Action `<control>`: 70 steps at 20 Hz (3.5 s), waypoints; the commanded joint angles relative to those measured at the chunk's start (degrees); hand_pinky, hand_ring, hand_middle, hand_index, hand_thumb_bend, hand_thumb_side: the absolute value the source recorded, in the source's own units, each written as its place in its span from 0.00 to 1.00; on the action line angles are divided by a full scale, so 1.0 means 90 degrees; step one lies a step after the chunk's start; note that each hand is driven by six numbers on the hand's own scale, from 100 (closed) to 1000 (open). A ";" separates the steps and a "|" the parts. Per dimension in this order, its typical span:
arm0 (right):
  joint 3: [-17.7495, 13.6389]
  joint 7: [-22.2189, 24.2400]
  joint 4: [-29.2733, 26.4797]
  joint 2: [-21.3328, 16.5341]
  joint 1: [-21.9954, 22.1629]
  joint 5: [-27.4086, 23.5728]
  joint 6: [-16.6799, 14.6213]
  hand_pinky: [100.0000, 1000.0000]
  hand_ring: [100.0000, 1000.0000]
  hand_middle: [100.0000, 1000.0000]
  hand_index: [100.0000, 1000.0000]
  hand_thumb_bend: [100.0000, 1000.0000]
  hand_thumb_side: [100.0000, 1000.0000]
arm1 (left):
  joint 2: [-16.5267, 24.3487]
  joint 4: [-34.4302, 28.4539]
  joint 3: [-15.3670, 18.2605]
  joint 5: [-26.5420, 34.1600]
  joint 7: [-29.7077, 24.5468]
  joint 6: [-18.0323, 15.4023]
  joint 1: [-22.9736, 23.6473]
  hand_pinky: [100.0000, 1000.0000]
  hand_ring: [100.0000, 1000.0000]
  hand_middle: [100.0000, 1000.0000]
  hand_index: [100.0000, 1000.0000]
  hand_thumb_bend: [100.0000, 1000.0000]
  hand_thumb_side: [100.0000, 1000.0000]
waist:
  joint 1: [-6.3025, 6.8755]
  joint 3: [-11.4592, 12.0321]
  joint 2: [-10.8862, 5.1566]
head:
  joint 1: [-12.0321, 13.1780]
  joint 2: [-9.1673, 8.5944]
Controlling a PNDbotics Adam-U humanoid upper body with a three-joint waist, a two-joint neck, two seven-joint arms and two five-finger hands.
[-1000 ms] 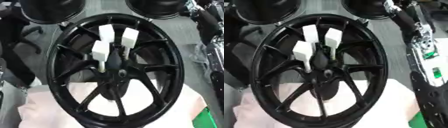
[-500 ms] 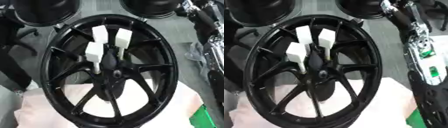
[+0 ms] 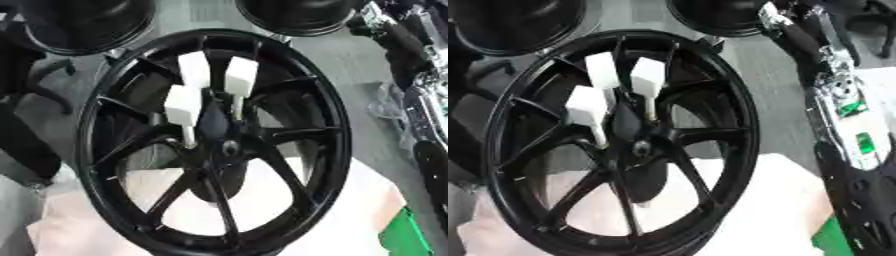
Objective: Pull the pin out of the wheel hub.
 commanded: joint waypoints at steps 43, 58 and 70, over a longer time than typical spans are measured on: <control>0.0076 0.0133 0.0011 -0.0301 0.0020 0.0118 0.0005 0.73 0.62 0.64 0.72 0.16 0.35 | 0.0320 0.0041 -0.2207 -0.2009 -0.6499 0.1397 -0.2118 0.76 0.71 0.69 0.77 0.45 0.35 | 0.0103 0.0056 -0.0246 | -0.0033 -0.0088; 0.0091 0.0163 0.0008 -0.0222 -0.0027 0.0115 0.0015 0.73 0.62 0.64 0.72 0.17 0.35 | -0.0232 0.0994 -0.2539 -0.2505 -0.6499 0.1401 -0.2196 0.71 0.64 0.64 0.73 0.36 0.17 | 0.0083 -0.0007 -0.0227 | 0.0063 -0.0101; 0.0097 0.0168 0.0001 -0.0204 -0.0056 0.0111 0.0016 0.73 0.62 0.64 0.72 0.17 0.35 | -0.0394 0.1503 -0.2651 -0.2625 -0.6499 0.1216 -0.2120 0.71 0.63 0.63 0.71 0.35 0.16 | 0.0075 -0.0033 -0.0208 | 0.0103 -0.0102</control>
